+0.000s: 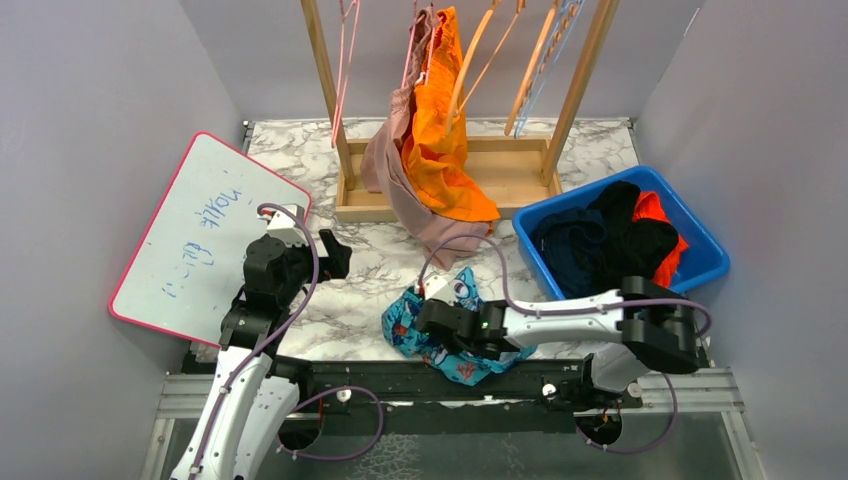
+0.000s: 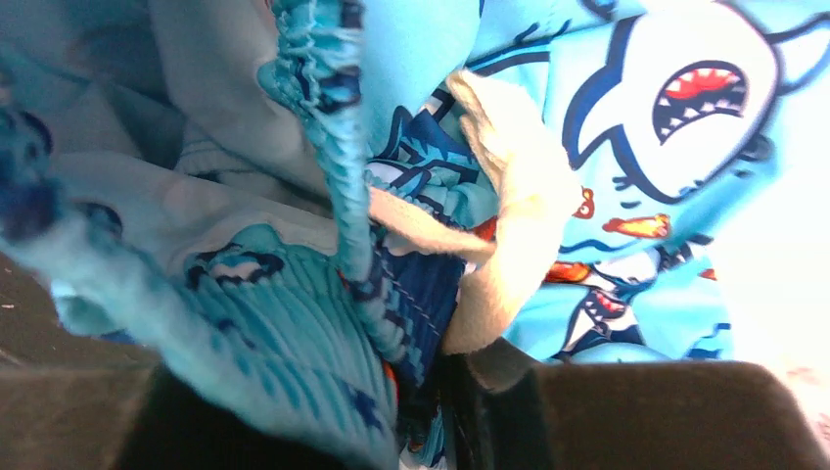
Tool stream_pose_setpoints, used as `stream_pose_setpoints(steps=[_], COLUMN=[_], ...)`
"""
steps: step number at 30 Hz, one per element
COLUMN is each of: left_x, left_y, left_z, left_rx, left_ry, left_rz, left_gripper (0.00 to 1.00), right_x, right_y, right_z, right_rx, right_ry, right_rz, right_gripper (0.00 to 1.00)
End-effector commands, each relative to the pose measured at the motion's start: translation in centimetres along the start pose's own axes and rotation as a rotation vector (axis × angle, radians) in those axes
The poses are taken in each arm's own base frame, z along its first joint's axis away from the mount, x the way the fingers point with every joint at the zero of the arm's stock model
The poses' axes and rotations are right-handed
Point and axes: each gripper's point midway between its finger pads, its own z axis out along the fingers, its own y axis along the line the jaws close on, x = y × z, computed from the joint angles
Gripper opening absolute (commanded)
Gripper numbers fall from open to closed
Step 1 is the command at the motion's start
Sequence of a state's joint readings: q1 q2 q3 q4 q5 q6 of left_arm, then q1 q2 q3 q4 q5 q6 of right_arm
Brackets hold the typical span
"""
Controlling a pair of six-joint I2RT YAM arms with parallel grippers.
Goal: Remove the shorts from the hanger
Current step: Pick up the shorts at the center of the board.
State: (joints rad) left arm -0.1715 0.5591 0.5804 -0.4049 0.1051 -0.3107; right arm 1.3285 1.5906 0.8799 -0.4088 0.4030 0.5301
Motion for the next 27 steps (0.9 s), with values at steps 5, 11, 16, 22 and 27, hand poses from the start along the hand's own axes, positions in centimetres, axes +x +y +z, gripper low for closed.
stream_pose_setpoints(steps=[5, 11, 16, 22, 27], left_x=[-0.4, -0.4, -0.3, -0.3, -0.4], left_y=[-0.2, -0.3, -0.4, -0.4, -0.4], left_z=[0.1, 0.1, 0.1, 0.1, 0.1], left_rx=[0.017, 0.023, 0.025, 0.026, 0.028], left_ry=[-0.025, -0.024, -0.023, -0.023, -0.026], left_rz=[0.002, 0.001, 0.002, 0.002, 0.001], left_gripper=[0.98, 0.98, 0.98, 0.98, 0.98], right_x=[-6.1, -7.1, -6.6, -3.5, -0.9], right_y=[-3.9, -6.8, -8.5, -4.0, -3.6], right_z=[-5.4, -7.3, -6.2, -2.2, 0.9], right_rx=[0.020, 0.050, 0.046, -0.112, -0.036], right_ry=[-0.331, -0.403, -0.344, -0.141, 0.028], right_rz=[0.129, 0.226, 0.323, 0.335, 0.297], right_gripper=[0.25, 0.19, 0.23, 0.56, 0.83])
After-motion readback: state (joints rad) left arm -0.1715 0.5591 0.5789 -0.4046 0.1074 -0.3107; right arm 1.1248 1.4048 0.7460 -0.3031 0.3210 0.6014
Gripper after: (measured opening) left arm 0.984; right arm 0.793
